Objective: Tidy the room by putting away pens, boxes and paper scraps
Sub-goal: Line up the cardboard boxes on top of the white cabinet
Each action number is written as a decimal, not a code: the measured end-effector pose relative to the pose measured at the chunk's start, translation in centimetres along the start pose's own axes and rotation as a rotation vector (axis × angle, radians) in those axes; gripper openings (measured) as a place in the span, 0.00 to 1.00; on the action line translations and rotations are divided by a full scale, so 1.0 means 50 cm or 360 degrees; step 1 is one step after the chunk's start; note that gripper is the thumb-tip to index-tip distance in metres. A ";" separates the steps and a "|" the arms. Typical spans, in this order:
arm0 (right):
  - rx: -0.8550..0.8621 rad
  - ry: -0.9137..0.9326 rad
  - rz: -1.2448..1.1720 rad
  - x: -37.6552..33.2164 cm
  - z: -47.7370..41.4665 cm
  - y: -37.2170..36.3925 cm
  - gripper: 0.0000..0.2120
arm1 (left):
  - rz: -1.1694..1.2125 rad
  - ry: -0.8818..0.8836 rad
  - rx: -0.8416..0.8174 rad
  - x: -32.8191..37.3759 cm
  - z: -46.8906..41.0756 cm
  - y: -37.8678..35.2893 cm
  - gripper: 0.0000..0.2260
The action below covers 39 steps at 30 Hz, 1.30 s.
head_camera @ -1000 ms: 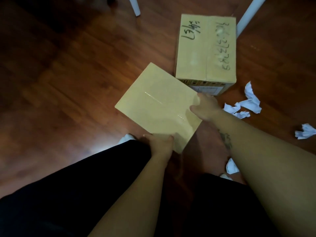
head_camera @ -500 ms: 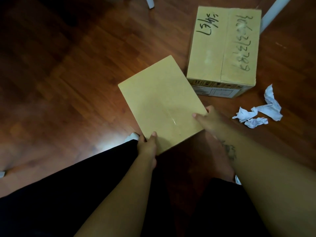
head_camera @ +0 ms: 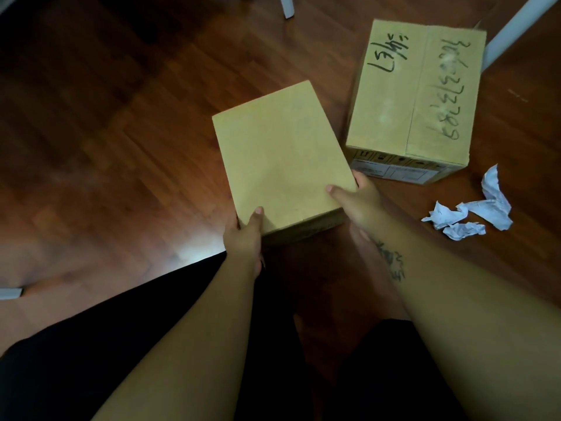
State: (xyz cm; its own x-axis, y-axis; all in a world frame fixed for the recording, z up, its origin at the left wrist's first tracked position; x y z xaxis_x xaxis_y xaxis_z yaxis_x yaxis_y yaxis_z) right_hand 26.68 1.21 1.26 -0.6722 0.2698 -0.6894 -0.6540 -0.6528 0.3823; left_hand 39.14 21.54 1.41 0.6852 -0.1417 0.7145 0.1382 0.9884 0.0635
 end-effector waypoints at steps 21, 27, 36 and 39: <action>0.0102 0.0090 -0.0185 -0.143 0.095 -0.053 0.17 | -0.0132 0.0054 -0.0154 0.160 -0.018 0.054 0.26; 0.0182 0.0227 -0.0069 -0.249 0.161 0.015 0.19 | -0.0096 -0.0029 -0.0278 0.259 0.057 0.034 0.23; 0.0333 0.0475 -0.0070 -0.477 0.312 0.166 0.18 | -0.0187 -0.0448 -0.0468 0.504 0.252 -0.011 0.23; 0.0446 0.0593 -0.0071 -0.554 0.379 0.240 0.17 | -0.0171 -0.0643 -0.0548 0.582 0.339 -0.038 0.20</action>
State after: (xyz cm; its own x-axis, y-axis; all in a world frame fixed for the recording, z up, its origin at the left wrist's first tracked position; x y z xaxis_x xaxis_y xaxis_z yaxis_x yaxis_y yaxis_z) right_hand 30.89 -0.68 36.57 -0.5046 -0.0125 -0.8633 -0.7824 -0.4160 0.4633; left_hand 46.69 16.47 33.90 0.3339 -0.1416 0.9319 0.4653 0.8846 -0.0323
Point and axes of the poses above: each hand's wrist, its own z-axis away from the middle knuckle, its own y-axis out of the back of the hand, x = y × z, the point moved 5 cm from there along -z, towards the middle knuckle, and after that the axes turned 10 degrees about z, right-handed, at the moved point
